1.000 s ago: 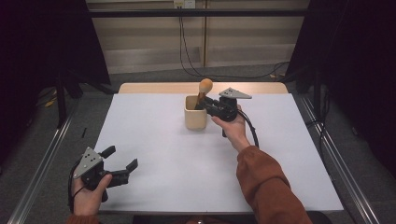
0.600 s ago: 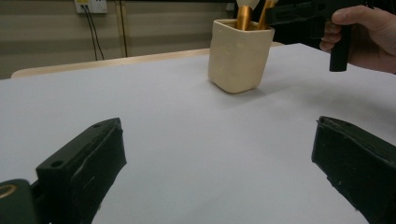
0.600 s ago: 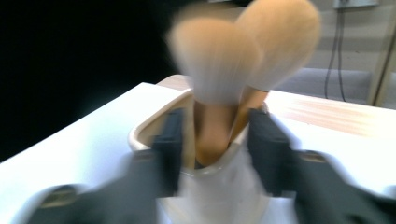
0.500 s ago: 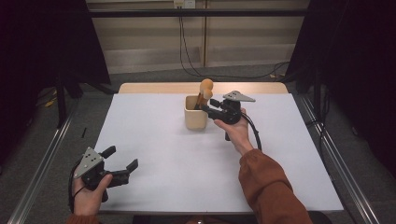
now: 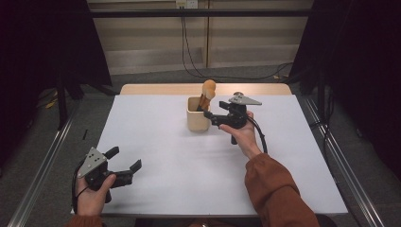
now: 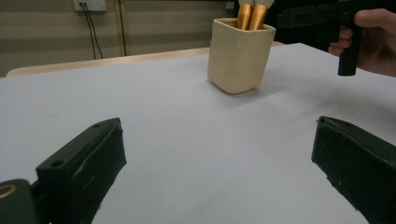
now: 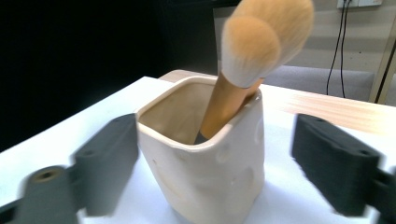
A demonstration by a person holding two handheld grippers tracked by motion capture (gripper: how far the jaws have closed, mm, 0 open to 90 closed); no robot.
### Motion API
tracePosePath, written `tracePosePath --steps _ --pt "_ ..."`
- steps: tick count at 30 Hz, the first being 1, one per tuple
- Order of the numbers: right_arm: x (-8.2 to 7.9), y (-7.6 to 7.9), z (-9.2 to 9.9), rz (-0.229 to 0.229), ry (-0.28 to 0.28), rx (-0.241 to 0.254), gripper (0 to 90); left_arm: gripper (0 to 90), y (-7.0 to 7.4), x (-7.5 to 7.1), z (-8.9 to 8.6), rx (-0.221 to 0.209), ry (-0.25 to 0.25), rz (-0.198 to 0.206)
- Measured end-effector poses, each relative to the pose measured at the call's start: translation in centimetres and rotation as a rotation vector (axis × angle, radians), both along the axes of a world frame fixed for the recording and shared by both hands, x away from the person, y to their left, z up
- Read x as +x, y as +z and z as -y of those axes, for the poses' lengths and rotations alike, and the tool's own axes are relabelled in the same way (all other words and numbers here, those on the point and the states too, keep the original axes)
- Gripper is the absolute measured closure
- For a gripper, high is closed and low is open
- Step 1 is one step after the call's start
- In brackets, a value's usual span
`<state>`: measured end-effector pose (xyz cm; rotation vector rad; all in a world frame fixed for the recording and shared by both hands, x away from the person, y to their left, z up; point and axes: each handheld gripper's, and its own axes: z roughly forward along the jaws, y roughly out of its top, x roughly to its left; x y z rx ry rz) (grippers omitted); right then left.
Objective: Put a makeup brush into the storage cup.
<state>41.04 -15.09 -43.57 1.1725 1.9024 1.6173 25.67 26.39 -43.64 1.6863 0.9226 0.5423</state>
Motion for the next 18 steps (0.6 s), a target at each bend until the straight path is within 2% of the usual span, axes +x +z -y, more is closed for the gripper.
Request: tracePosePath --steps 2,6,12,16,18 --pt "-0.1 0.1 0.2 0.001 -0.007 -0.003 4.2 2.7 -0.1 0.1 0.0 0.003 -0.001 -0.005" --pt "-0.2 0.2 0.7 0.005 -0.027 -0.007 1.2 2.7 -0.1 0.0 -0.1 -0.002 0.008 -0.007" --pt "-1.1 0.3 1.3 0.028 -0.043 -0.020 1.1 2.7 -0.1 -0.1 0.0 0.004 0.000 -0.002" --pt "-1.6 0.5 1.7 0.032 -0.081 -0.048 1.4 2.7 0.0 -0.3 -0.3 0.006 0.001 0.003" --pt "-1.9 0.4 1.8 0.042 -0.086 -0.045 0.3 2.7 0.0 -0.5 -0.5 -0.002 0.006 0.007"
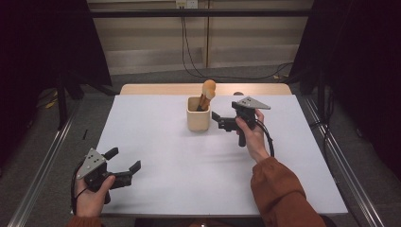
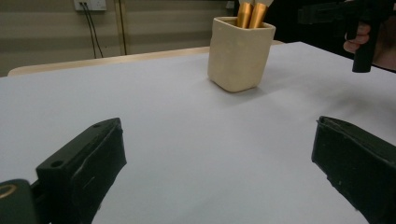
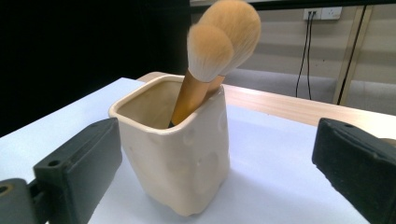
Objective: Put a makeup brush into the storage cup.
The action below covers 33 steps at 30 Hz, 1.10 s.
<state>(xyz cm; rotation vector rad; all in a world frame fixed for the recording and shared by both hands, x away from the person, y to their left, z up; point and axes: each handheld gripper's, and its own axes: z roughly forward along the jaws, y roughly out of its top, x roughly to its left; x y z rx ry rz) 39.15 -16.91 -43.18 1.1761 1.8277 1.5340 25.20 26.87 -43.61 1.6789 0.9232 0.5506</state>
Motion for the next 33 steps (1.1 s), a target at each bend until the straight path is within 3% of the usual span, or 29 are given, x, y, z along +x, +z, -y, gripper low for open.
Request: tracePosePath --steps 15,33 --pt "-1.8 0.0 1.3 0.026 0.004 -0.027 0.0 2.7 0.1 -0.1 0.0 -0.002 0.002 0.004" --pt "-4.1 -0.2 3.8 0.002 -0.009 -0.053 0.0 2.7 0.1 -0.2 -0.1 -0.008 0.004 0.004"
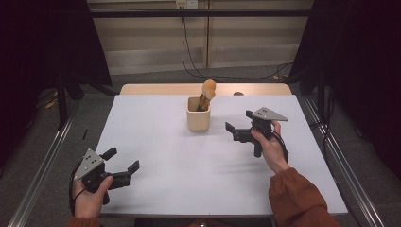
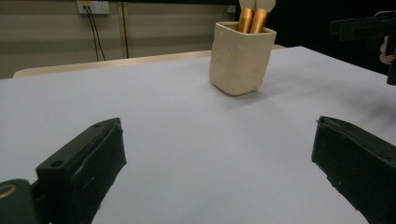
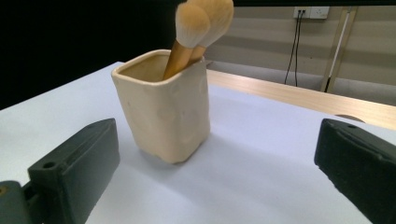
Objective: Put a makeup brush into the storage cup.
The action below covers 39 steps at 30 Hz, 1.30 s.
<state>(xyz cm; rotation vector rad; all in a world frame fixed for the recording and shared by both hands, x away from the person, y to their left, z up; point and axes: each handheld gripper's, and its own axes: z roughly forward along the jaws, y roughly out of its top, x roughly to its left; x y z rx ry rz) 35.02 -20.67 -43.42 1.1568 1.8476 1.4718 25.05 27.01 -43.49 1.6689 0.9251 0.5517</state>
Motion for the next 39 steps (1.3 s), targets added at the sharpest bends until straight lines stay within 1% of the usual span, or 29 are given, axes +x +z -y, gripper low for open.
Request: tracePosePath --steps 8,10,14,19,22,29,31,33,35,36,37,39 --pt "-1.4 -0.2 1.7 -0.003 -0.022 0.002 0.0 2.7 0.0 0.0 0.0 0.002 -0.003 -0.002" --pt "-1.9 -0.2 2.2 0.000 -0.022 -0.009 0.0 2.7 0.0 0.0 0.0 0.003 -0.003 -0.001" --pt "-2.7 0.0 2.9 0.010 -0.040 0.008 0.3 2.5 0.0 0.0 0.0 -0.006 0.001 -0.004" --pt "-3.9 -0.2 3.5 0.002 -0.041 0.002 0.2 2.5 0.0 0.0 0.1 0.000 -0.002 -0.002" --pt "-4.5 -0.1 3.9 -0.007 -0.042 0.030 0.3 2.5 0.0 0.0 0.1 0.002 -0.002 -0.001" --pt "-5.8 -0.5 4.8 -0.006 -0.060 -0.004 0.3 2.5 0.0 0.0 0.1 0.001 -0.004 0.000" --pt "-6.1 -0.6 5.0 -0.011 -0.067 0.000 0.6 2.5 0.0 0.0 0.1 -0.001 -0.003 0.001" --pt "-6.4 -0.6 5.2 -0.019 -0.067 0.021 0.6 2.5 0.0 0.0 0.1 -0.002 -0.004 0.001" --pt "-6.8 -0.6 5.5 -0.012 -0.074 -0.002 0.7 2.5 0.0 0.0 0.1 0.000 -0.002 0.000" --pt "-7.0 -0.6 5.7 -0.010 -0.075 0.003 0.7 2.5 0.0 0.0 0.1 -0.002 -0.002 -0.002" --pt "-7.2 -0.6 5.8 -0.018 -0.085 0.016 0.7 2.5 0.0 0.0 0.2 -0.003 -0.002 -0.003" --pt "-7.6 -0.7 6.1 -0.018 -0.091 0.002 0.7 2.5 0.0 -0.1 0.2 0.000 -0.004 -0.005"
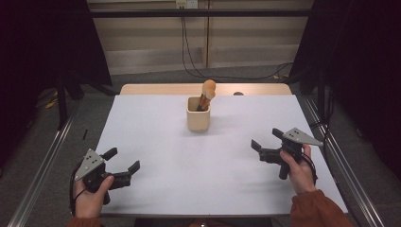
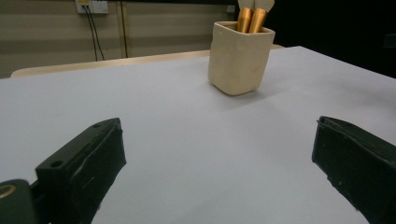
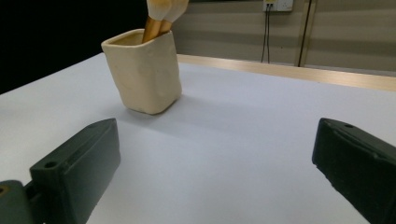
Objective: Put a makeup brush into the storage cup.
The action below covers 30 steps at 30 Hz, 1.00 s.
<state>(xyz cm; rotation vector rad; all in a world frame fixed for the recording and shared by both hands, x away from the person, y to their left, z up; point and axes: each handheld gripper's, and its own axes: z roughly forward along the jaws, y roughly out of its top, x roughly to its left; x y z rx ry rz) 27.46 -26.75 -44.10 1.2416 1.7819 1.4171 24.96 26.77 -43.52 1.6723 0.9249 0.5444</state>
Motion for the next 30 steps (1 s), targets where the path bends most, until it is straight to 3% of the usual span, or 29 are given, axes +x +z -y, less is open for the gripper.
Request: tracePosePath --steps 10,22,30 --pt "-2.1 -0.4 1.8 -0.007 -0.055 0.000 1.2 2.5 0.0 -0.2 -0.1 0.001 0.008 0.004" --pt "-4.1 -0.9 2.7 -0.024 -0.076 -0.002 0.7 2.5 0.0 -0.2 -0.2 0.010 0.010 0.002" --pt "-4.9 -1.4 3.4 -0.004 -0.095 -0.022 0.8 2.6 0.0 -0.4 -0.2 0.004 0.010 0.001"
